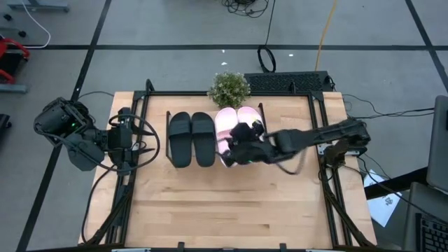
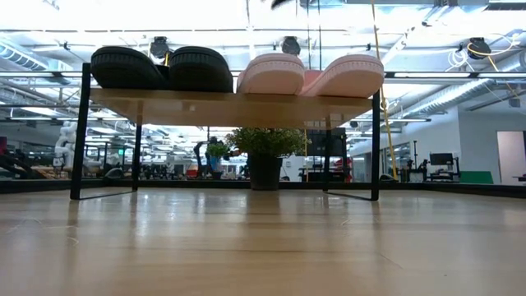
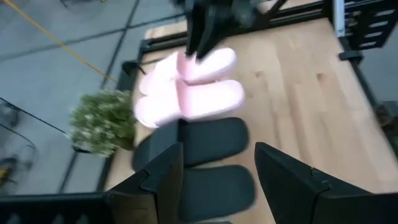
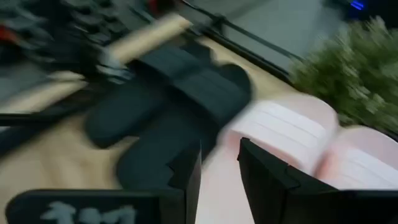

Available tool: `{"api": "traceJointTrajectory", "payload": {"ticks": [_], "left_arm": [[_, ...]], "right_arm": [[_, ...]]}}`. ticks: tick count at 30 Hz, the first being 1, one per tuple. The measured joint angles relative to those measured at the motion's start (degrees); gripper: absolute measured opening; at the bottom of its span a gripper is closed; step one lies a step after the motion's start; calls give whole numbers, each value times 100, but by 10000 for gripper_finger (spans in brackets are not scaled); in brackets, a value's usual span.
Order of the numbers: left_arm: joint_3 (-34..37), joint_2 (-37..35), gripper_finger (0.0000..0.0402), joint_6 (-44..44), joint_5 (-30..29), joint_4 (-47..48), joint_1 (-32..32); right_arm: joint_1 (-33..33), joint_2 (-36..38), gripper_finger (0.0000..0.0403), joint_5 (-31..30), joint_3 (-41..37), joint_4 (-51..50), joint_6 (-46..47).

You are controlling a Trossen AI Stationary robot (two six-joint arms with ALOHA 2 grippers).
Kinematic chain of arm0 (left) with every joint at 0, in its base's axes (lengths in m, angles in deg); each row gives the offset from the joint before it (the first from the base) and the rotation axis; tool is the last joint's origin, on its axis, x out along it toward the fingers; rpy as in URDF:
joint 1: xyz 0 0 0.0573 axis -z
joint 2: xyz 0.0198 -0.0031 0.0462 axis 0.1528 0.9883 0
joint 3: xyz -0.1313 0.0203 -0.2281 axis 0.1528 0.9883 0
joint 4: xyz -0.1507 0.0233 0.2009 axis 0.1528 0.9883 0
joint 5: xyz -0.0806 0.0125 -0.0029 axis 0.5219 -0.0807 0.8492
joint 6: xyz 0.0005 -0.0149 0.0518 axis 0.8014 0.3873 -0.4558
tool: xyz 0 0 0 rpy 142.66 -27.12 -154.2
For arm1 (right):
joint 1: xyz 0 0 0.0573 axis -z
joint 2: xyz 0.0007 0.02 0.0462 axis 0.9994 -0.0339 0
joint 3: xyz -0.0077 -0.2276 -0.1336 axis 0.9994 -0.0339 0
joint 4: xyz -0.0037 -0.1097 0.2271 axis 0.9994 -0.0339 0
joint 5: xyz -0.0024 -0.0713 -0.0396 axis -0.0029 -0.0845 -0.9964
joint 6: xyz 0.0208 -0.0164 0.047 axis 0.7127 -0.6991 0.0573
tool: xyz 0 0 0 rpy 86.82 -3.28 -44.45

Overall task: Pick and place slides into the shelf
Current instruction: Adjust the shelf

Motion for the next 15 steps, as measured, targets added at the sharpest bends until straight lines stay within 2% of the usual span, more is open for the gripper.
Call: {"api": "traceJointTrajectory", "payload": {"ticks": [3, 9, 12, 15], "left_arm": [[0, -2, 198, 219, 546, -1, 0], [1, -4, 198, 994, 2035, -2, 22], [79, -9, 198, 1443, 2428, -8, 171], [286, -9, 198, 1961, 2572, -25, 537]], "right_arm": [[-416, 295, 100, -181, 7, 117, -175], [-1367, 666, 100, -843, 4, -509, -220], [-1794, 766, 100, -998, 4, -998, 24], [-2157, 837, 100, -1335, 2, -1606, 685]]}}
